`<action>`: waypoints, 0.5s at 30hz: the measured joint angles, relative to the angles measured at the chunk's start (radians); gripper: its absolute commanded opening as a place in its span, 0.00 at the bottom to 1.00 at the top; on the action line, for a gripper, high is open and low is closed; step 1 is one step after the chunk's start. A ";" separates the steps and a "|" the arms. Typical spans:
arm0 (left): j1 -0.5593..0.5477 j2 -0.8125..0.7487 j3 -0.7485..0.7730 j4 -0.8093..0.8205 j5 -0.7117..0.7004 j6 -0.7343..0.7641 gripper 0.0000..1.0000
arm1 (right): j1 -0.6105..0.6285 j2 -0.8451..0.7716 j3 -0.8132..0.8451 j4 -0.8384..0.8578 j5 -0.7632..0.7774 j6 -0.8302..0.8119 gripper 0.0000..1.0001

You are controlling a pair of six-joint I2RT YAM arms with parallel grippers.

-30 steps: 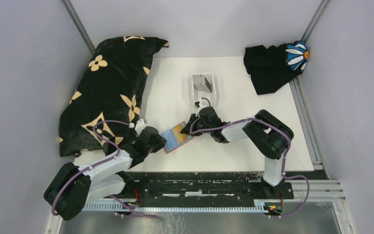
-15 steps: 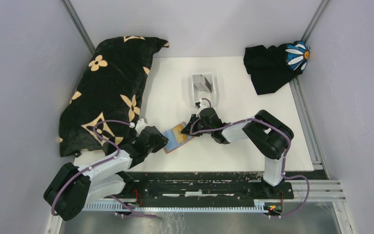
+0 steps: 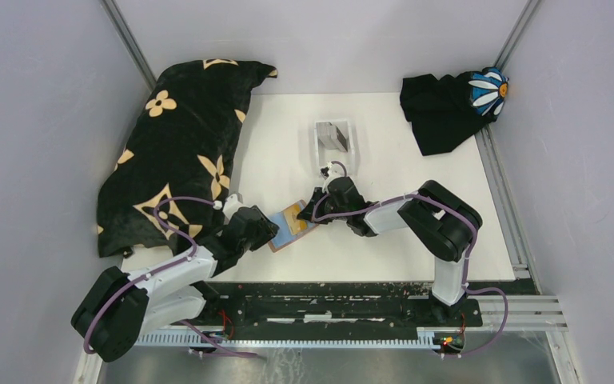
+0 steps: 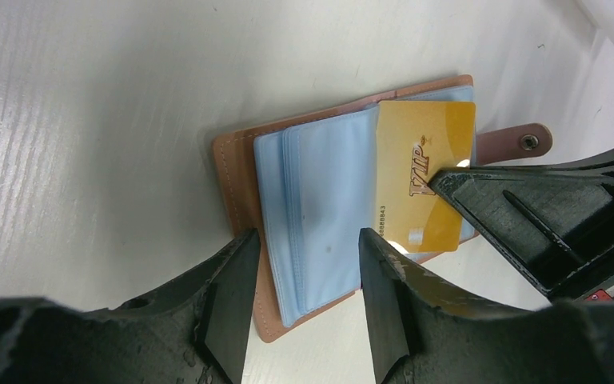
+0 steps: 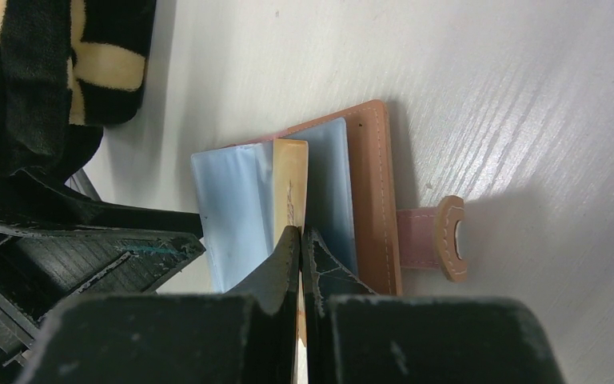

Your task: Put the credit cards into the card holder

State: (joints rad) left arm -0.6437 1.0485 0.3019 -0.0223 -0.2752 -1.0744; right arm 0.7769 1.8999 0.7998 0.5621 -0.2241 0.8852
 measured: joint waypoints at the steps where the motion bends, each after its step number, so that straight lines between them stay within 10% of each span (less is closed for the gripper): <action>1: 0.000 0.000 0.000 0.001 0.000 0.000 0.58 | 0.000 0.000 0.000 0.000 0.000 0.000 0.01; 15: -0.005 -0.001 0.001 0.026 0.005 -0.001 0.71 | 0.000 0.009 0.000 0.010 0.000 0.000 0.01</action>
State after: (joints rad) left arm -0.6483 1.0473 0.3031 0.0032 -0.2707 -1.0752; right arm 0.7769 1.9091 0.7998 0.5724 -0.2245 0.8852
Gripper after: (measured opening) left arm 0.708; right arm 0.017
